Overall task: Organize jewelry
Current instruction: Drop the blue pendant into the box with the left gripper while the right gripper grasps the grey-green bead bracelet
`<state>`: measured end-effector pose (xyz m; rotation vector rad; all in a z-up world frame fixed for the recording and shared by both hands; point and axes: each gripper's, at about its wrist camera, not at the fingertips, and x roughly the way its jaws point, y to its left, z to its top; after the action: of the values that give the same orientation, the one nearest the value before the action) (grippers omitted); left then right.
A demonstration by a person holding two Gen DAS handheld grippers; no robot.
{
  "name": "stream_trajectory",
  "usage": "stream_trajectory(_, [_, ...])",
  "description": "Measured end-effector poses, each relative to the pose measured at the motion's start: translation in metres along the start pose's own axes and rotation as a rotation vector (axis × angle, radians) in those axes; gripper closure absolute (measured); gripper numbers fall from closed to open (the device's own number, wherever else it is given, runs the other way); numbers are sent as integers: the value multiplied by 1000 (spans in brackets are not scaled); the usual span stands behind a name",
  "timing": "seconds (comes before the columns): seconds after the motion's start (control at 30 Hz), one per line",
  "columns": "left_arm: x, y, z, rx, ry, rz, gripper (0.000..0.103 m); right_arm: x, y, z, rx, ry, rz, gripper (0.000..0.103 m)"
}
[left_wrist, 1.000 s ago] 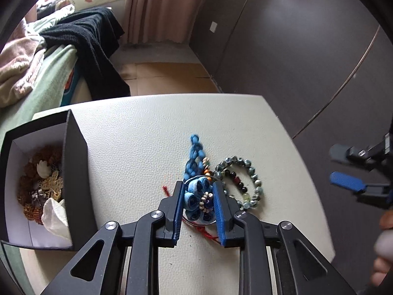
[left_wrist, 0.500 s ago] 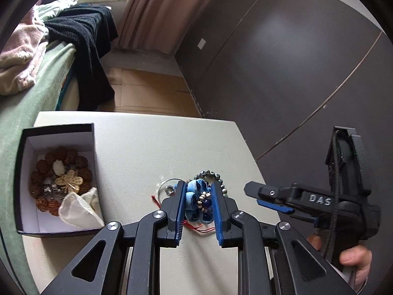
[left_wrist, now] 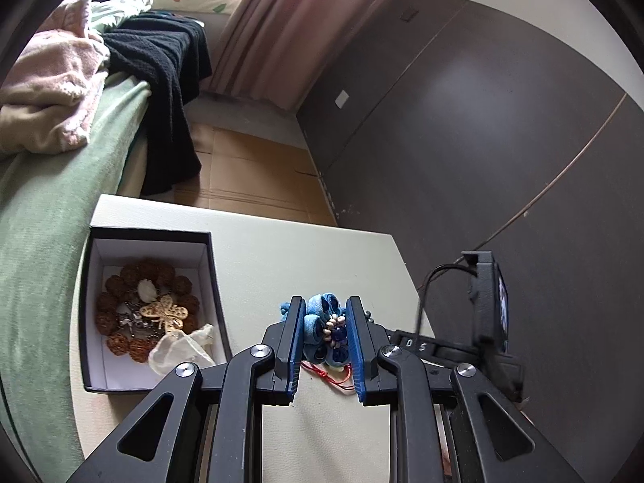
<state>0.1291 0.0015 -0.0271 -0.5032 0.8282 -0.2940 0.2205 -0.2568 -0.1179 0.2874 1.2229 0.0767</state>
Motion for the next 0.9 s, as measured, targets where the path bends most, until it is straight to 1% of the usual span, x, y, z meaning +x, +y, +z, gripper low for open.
stream_trajectory(0.03, [-3,2,1,-6,-6,-2,82,2,5,0,-21,0,-39,79])
stream_trajectory(0.07, [-7,4,1,-12,-14,-2,82,2,9,-1,-34,-12,-60,90])
stream_trajectory(0.1, [-10,6,1,-18,-21,0,82,4,11,-1,-40,-7,-62,91])
stream_trajectory(0.17, [-18,10,2,-25,-45,14,82,2,14,-3,-46,-22,-60,91])
stream_trajectory(0.23, [-32,15,3,-31,-89,34,82,-4,15,-4,-36,-40,-15,92])
stream_trajectory(0.5, [-59,36,3,-88,-158,43,82,-44,26,-15,-42,-158,135,92])
stream_trajectory(0.53, [-62,38,3,-103,-167,41,80,-48,28,-17,-49,-171,153,92])
stream_trajectory(0.57, [-64,43,2,-123,-177,31,77,-53,31,-20,-60,-185,169,92])
stream_trajectory(0.6, [-64,47,3,-141,-177,23,63,-58,35,-23,-70,-198,183,92])
stream_trajectory(0.63, [-63,52,4,-162,-169,36,42,-63,39,-24,-78,-208,196,92])
stream_trajectory(0.67, [-64,57,4,-187,-167,60,34,-67,42,-26,-85,-218,209,92])
stream_trajectory(0.7, [-66,62,4,-205,-179,73,28,-70,46,-27,-92,-228,222,92])
stream_trajectory(0.77, [-73,72,4,-244,-210,87,28,-76,55,-30,-107,-244,256,92])
stream_trajectory(0.9, [-82,87,5,-303,-219,93,28,-83,75,-37,-143,-255,330,92])
